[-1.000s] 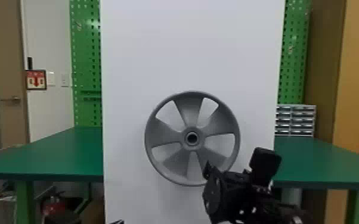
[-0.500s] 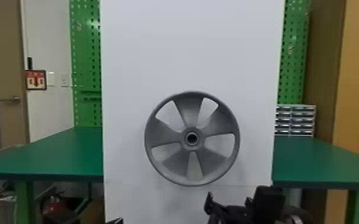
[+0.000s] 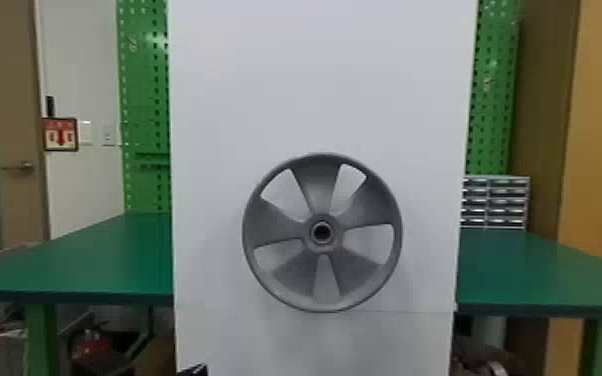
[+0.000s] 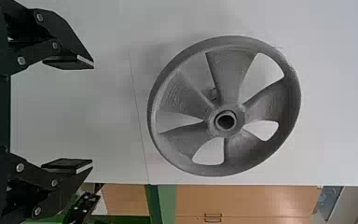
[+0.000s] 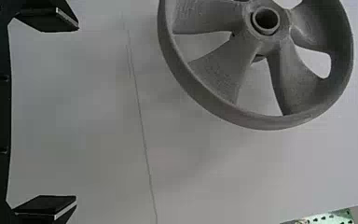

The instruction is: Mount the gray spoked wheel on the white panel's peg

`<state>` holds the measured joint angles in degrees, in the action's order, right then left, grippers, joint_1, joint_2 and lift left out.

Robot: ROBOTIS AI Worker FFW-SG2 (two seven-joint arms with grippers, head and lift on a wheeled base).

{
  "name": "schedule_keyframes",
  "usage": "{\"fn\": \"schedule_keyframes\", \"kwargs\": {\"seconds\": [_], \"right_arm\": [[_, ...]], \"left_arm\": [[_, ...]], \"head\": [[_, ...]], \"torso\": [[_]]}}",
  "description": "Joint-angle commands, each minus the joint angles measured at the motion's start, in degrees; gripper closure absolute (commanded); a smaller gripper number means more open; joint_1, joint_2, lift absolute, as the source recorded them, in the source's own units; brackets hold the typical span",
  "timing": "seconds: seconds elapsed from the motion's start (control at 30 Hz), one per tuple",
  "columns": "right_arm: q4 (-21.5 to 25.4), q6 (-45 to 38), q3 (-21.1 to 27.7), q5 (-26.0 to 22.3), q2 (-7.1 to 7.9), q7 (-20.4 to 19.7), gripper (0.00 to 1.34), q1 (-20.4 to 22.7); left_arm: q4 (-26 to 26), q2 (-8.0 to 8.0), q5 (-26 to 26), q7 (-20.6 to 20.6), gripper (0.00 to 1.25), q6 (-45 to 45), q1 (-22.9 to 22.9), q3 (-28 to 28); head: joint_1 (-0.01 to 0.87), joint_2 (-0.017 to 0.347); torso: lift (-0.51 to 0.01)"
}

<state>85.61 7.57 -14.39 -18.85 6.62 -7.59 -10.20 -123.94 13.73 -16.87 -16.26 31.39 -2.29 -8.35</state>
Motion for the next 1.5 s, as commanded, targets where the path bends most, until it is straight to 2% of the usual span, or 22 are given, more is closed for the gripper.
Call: {"fn": "schedule_keyframes", "kwargs": {"seconds": [0.0,0.17,0.37,0.57,0.83,1.47], "right_arm": [[-2.0,2.4,2.3,1.3,-0.73,2.3,0.0,3.0],[-5.4,6.1,4.8,2.9,-2.04,6.0,0.0,5.4],[-8.4,9.5,7.3,7.3,-3.71,7.9,0.0,6.9],[-10.5,12.8,8.9,9.4,-4.77,8.2,0.0,8.0],[-11.5,14.2,9.6,11.5,-5.12,8.2,0.0,8.3],[-13.5,16.0,9.5,10.8,-5.3,8.2,0.0,8.0]], "left_arm": [[0.1,-0.02,0.0,0.0,0.5,-0.2,0.0,-0.1],[0.4,-0.29,0.0,0.0,0.5,-0.4,0.0,-0.3],[0.5,-0.46,0.1,0.0,0.5,-0.5,-0.2,-0.4],[0.5,-0.64,0.2,0.0,0.5,-0.5,-0.3,-0.5],[0.7,-0.82,0.3,-0.4,0.5,-1.0,-0.5,-0.7],[1.0,-1.08,0.7,-0.9,0.5,-1.1,-0.9,-0.9]], "head": [[0.123,-0.008],[0.123,-0.008],[0.123,-0.008],[0.123,-0.008],[0.123,-0.008],[0.123,-0.008]], "torso": [[-0.403],[-0.403],[-0.403],[-0.403],[-0.403],[-0.403]]}}
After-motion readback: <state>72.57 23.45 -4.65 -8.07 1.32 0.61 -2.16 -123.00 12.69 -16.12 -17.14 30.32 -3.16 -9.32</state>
